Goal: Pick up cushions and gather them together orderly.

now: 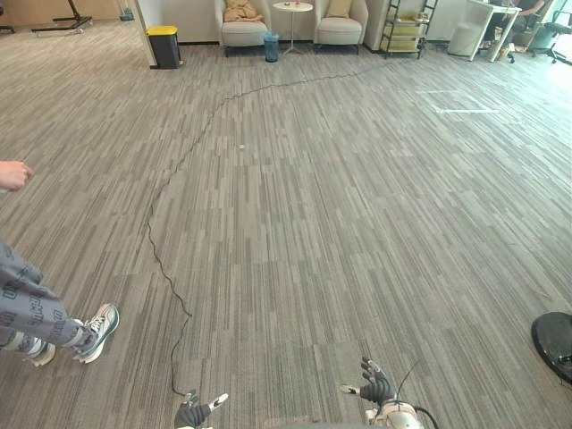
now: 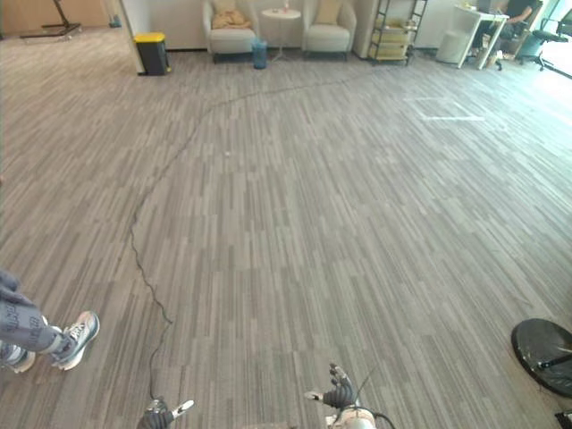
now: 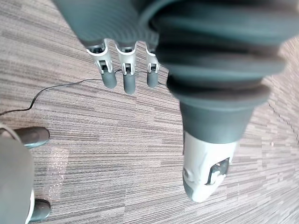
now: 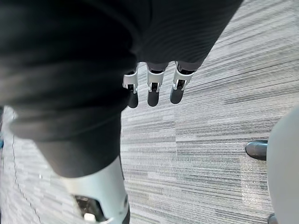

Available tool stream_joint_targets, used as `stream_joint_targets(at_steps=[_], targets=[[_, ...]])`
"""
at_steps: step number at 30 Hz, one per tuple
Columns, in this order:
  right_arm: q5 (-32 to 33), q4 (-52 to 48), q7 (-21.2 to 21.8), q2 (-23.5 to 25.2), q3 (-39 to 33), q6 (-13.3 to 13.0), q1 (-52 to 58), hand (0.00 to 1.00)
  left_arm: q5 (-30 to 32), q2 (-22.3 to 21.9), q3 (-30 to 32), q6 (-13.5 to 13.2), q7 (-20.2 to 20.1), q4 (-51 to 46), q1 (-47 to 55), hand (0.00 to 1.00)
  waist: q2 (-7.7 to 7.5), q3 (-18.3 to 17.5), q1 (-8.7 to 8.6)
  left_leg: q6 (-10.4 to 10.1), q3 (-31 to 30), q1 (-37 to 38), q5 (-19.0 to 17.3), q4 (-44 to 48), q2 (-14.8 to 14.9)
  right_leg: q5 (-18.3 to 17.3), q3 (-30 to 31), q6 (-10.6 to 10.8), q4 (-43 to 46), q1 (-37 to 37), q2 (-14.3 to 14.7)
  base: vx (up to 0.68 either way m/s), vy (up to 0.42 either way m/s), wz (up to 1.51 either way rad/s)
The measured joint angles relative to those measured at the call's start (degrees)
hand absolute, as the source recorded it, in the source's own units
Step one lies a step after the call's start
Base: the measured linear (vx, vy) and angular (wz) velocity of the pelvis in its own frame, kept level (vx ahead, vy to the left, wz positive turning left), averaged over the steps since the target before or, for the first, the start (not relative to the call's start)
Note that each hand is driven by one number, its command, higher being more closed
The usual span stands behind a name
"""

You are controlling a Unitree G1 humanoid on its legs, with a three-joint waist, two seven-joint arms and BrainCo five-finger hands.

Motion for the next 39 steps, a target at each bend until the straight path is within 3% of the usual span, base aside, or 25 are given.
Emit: stream_joint_targets(at_steps=[21,39], targets=[[17.2,9.0,0.8,0.3,-8.3,1.2,-2.8,0.00,-1.8,-0.7,-5.4,0.2,-0.8,1.9,-3.2,0.00,0.43,0.0,1.11,0.5,-4.0,-1.8,0.8,-1.4,-0.7,-0.7,-5.4,0.6,0.0,-0.9,-0.6,0.00,-0.035,0.11],[19.6,10.0,0.8,-0.1,-7.0,1.2,-3.3,0.00,-0.4,-0.1,-8.6,1.0,0.3,2.9,-4.7,0.00,0.54,0.7,1.11,1.2,-6.1,-2.0,1.6,-1.5,-1.6,-0.7,-7.3,0.6,0.0,-0.8,-1.4,-0.05,-0.029,0.05]])
